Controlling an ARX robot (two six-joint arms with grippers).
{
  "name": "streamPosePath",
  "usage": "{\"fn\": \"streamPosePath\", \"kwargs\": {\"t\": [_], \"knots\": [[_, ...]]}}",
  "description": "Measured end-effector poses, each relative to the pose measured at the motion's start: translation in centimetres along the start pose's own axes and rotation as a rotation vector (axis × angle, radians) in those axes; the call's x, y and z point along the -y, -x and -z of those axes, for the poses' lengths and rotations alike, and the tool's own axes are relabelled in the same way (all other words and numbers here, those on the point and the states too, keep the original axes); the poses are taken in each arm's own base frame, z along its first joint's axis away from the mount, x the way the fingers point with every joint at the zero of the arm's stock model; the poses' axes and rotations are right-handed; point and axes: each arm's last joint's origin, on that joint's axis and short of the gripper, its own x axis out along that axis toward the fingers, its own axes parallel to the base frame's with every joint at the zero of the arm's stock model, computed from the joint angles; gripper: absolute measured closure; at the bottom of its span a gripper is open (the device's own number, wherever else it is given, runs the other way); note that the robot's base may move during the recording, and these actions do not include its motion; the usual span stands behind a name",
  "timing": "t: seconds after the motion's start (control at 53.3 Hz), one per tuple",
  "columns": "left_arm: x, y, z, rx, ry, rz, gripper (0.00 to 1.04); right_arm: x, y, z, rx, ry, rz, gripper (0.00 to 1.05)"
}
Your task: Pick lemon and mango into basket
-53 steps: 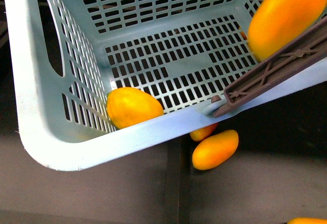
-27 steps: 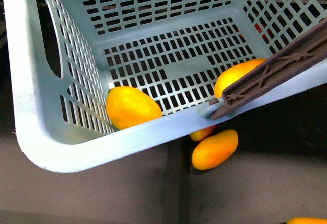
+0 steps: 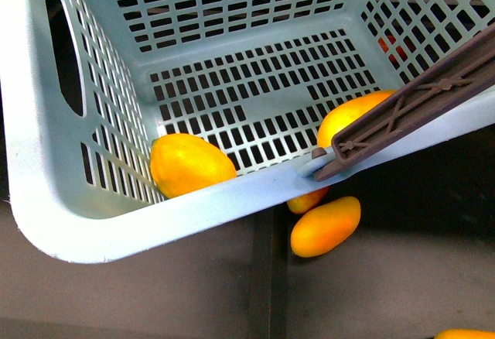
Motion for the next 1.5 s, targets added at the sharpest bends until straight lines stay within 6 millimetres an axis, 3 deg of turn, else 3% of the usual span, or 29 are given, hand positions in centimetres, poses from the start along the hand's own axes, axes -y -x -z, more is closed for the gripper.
{"fn": "streamPosePath", "kwargs": {"t": [0.3,0.713,1.501], "knots": [[0.0,0.0,0.0,-0.002,0.000,0.001,0.98,0.0,1.9,2.0,0.000,0.000,-0.001,1.03],[0.0,0.0,0.0,-0.001,0.000,0.001,0.98,0.0,3.3,3.3,0.016,0.000,-0.001,1.03],[0.0,0.0,0.0,0.000,-0.001,0.001,0.98,0.0,5.6,3.6,0.021,0.000,-0.002,1.03]]}}
